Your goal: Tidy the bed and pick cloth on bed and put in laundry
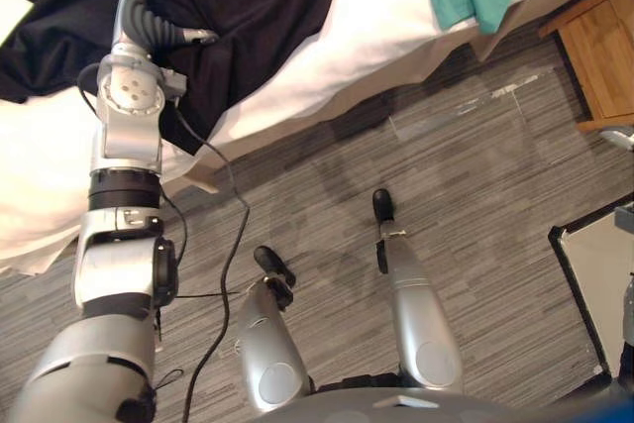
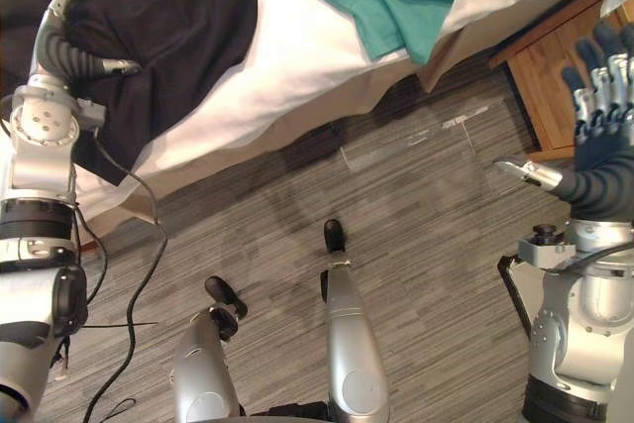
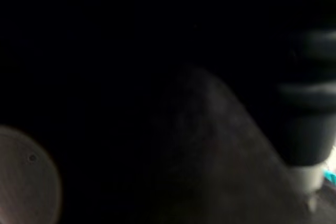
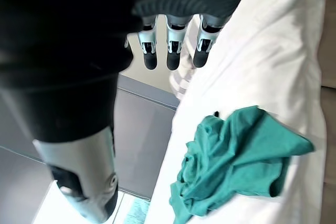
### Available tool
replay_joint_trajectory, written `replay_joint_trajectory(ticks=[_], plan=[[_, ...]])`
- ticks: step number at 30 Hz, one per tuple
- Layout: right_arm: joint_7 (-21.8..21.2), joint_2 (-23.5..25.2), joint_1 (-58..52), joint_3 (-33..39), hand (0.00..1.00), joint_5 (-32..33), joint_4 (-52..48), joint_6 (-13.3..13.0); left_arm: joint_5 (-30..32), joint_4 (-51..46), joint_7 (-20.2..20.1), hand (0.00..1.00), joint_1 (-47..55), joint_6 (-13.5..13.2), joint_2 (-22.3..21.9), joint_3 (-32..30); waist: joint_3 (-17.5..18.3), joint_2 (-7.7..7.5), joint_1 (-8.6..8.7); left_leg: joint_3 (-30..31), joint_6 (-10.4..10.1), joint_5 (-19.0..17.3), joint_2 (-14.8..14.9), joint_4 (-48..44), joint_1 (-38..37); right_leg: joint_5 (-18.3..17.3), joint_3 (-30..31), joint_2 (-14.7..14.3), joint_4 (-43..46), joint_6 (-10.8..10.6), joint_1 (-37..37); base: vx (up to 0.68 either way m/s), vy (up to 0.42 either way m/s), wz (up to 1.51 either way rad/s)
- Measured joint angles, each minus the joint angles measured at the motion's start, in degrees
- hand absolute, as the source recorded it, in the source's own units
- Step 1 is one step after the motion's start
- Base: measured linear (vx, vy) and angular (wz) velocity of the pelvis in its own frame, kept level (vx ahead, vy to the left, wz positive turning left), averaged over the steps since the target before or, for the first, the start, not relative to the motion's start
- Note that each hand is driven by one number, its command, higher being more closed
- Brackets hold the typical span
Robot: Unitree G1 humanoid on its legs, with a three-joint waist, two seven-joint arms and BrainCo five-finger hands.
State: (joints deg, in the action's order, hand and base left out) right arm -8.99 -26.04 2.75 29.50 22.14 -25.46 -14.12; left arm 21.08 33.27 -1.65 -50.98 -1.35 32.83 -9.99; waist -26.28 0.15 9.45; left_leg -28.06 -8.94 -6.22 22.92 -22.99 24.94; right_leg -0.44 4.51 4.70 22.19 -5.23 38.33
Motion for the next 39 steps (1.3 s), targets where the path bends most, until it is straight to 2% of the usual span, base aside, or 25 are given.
replay_joint_trajectory(ticks=[5,7,8,10,13,15,16,17,19,21,22,23,26,28,30,31,32,34,36,38,39], plan=[[5.05,-6.91,6.58,-2.67,0.0,-10.83,-0.33,1.78,-0.53,0.0,-0.05,1.0,1.81,-1.0,-0.18,0.12,0.54,0.92,-0.42,0.17,0.28,1.21,-1.79,2.35,-0.97,0.0,-0.04,1.11,0.33,-0.01,0.0,0.0,0.001,0.05],[6.33,-10.72,10.4,-5.91,0.0,-15.16,-0.6,5.46,-3.55,-0.01,-0.06,1.0,5.42,-5.07,-0.73,0.3,1.44,2.2,-1.03,0.53,0.32,2.39,-2.61,4.45,-1.13,-0.17,-0.75,1.63,0.35,0.16,-0.02,-0.01,-0.013,0.16],[6.68,-11.17,11.2,-6.74,0.0,-16.47,-0.54,6.63,-4.7,-0.01,-0.1,1.0,6.34,-6.05,-0.89,0.26,1.69,2.49,-1.26,0.71,0.38,2.8,-2.85,5.08,-1.26,-0.28,-1.0,1.78,0.42,0.25,-0.04,0.01,-0.03,0.26],[7.94,-11.14,14.57,-10.78,0.0,-20.39,0.61,11.58,-7.73,-0.21,-2.32,1.0,10.74,-9.88,-3.21,-1.12,2.15,3.26,-2.1,2.1,0.69,4.55,-3.81,7.46,-2.29,-1.45,-2.64,2.56,1.59,0.46,-0.91,0.02,-0.048,0.36],[9.25,-11.29,20.12,-15.68,0.0,-27.13,5.98,17.81,-8.31,-5.85,-3.26,1.0,20.36,-10.95,-8.12,-3.71,3.91,4.29,-3.99,3.87,0.62,6.03,-4.22,9.59,-2.96,-3.23,-5.41,3.48,2.96,1.2,-1.82,0.01,-0.07,0.38],[10.3,-11.92,24.44,-18.41,0.0,-30.5,10.4,20.29,-8.66,-10.68,-2.95,1.0,28.57,-10.95,-10.73,-5.02,4.53,4.91,-5.31,5.09,0.6,6.75,-4.4,10.62,-2.95,-4.08,-6.75,3.79,3.7,1.65,-2.02,0.01,-0.073,0.34],[11.01,-13.14,26.12,-19.56,0.0,-31.91,12.41,21.39,-8.4,-11.47,-2.79,1.0,32.31,-10.34,-11.96,-5.19,4.67,5.14,-6.4,5.33,0.64,7.18,-4.42,11.02,-2.9,-4.55,-7.37,3.94,4.17,1.89,-2.02,0.0,-0.075,0.32],[11.62,-13.95,28.34,-20.84,0.0,-33.14,14.54,22.6,-7.21,-11.17,-2.31,1.0,37.16,-7.98,-12.91,-5.22,4.67,5.15,-7.19,5.56,0.88,7.57,-4.42,11.33,-2.7,-5.01,-8.01,4.1,4.56,2.06,-1.93,0.0,-0.093,0.41],[13.0,-16.26,31.8,-21.77,0.0,-37.71,18.35,25.3,-1.86,-1.73,-0.22,1.0,48.33,1.0,-15.95,-5.2,4.41,4.7,-8.89,7.48,1.3,8.36,-4.44,12.02,-0.83,-6.52,-10.71,5.01,6.04,2.29,-0.98,0.04,-0.08,0.58],[13.63,-18.24,34.08,-21.85,0.0,-40.56,20.73,27.46,1.12,5.25,0.52,1.0,54.29,6.27,-17.23,-4.56,3.72,3.32,-10.2,9.35,1.06,8.85,-4.69,11.96,1.67,-7.56,-12.1,5.78,7.59,2.2,0.61,0.05,-0.061,0.56],[13.91,-19.31,35.35,-21.79,0.0,-41.71,21.99,28.45,2.02,6.76,0.73,1.0,56.86,7.76,-17.48,-3.36,3.32,2.63,-10.72,10.21,0.81,9.24,-4.8,11.97,2.93,-7.83,-12.97,6.19,8.11,2.35,1.34,0.05,-0.061,0.72],[14.14,-20.52,38.42,-21.82,0.0,-43.58,24.77,30.5,3.35,8.66,0.76,1.0,60.42,9.86,-18.55,-1.4,3.12,2.31,-12.69,11.69,0.32,10.09,-4.94,12.02,5.73,-7.95,-14.44,6.73,8.36,2.44,2.74,0.04,-0.021,0.58],[15.11,-20.5,45.4,-23.49,0.0,-46.04,29.64,33.78,2.84,9.24,1.02,1.0,64.05,11.06,-20.63,2.3,2.76,1.82,-15.41,11.94,0.53,11.97,-5.47,12.74,9.39,-7.92,-17.05,8.06,8.22,2.47,4.46,0.04,0.001,0.54],[15.92,-20.48,48.21,-23.88,0.0,-46.56,31.39,35.25,2.12,9.1,2.03,1.0,63.93,10.97,-21.37,4.3,2.35,1.43,-15.81,11.88,0.82,13.29,-5.95,13.91,10.85,-7.91,-18.07,8.72,8.18,2.48,5.39,0.0,-0.002,0.33],[16.0,-20.51,50.95,-23.91,0.0,-50.3,32.76,37.87,1.9,8.62,2.4,1.0,63.23,10.56,-21.54,6.07,1.24,0.38,-15.83,11.94,0.83,14.22,-5.95,14.87,12.41,-7.68,-18.98,9.15,7.86,2.64,6.68,-0.03,-0.019,0.18],[15.83,-21.0,52.08,-23.84,0.0,-53.02,33.89,39.65,0.67,8.65,2.99,1.0,62.26,10.58,-21.57,6.1,0.59,-0.52,-15.74,11.97,0.7,14.9,-5.87,15.56,13.59,-7.44,-19.35,9.17,7.73,2.7,7.94,-0.04,-0.031,0.05],[15.75,-21.73,52.25,-23.8,0.0,-53.95,34.28,40.76,0.15,8.64,3.47,1.0,61.65,10.61,-21.56,6.1,0.35,-0.87,-15.73,12.02,0.75,15.37,-5.75,16.03,14.23,-7.28,-19.49,9.15,7.66,2.73,8.64,-0.05,-0.052,0.04],[15.59,-22.42,54.99,-22.56,0.0,-55.75,35.69,44.58,-0.25,8.65,5.38,1.0,59.94,10.7,-21.41,6.03,-0.98,-1.99,-15.68,11.89,0.6,16.35,-4.92,16.82,16.36,-5.71,-19.64,8.31,6.49,2.98,10.77,-0.04,-0.05,-0.11],[15.33,-23.35,56.36,-21.87,0.0,-57.24,37.04,47.08,-0.39,8.7,6.32,1.0,59.01,10.73,-21.47,6.03,-2.43,-2.16,-16.0,11.39,0.62,16.4,-4.23,16.69,16.74,-4.53,-20.09,7.68,5.33,3.07,11.04,-0.04,-0.043,-0.25],[16.07,-24.73,55.72,-20.9,0.0,-56.45,38.66,49.01,-0.49,8.99,7.07,1.0,58.96,10.72,-21.47,5.45,-2.44,-2.17,-16.15,11.27,0.6,16.42,-3.73,16.49,17.71,-3.8,-20.57,7.23,4.28,3.21,11.57,-0.03,-0.045,-0.18],[18.1,-24.72,55.03,-18.81,0.0,-54.08,39.69,50.51,-0.5,9.2,7.42,1.0,58.96,10.74,-21.46,4.99,-2.44,-2.17,-16.16,11.12,0.6,16.41,-3.53,16.23,18.01,-3.57,-20.81,7.13,3.92,3.34,11.75,-0.01,-0.044,-0.1]])
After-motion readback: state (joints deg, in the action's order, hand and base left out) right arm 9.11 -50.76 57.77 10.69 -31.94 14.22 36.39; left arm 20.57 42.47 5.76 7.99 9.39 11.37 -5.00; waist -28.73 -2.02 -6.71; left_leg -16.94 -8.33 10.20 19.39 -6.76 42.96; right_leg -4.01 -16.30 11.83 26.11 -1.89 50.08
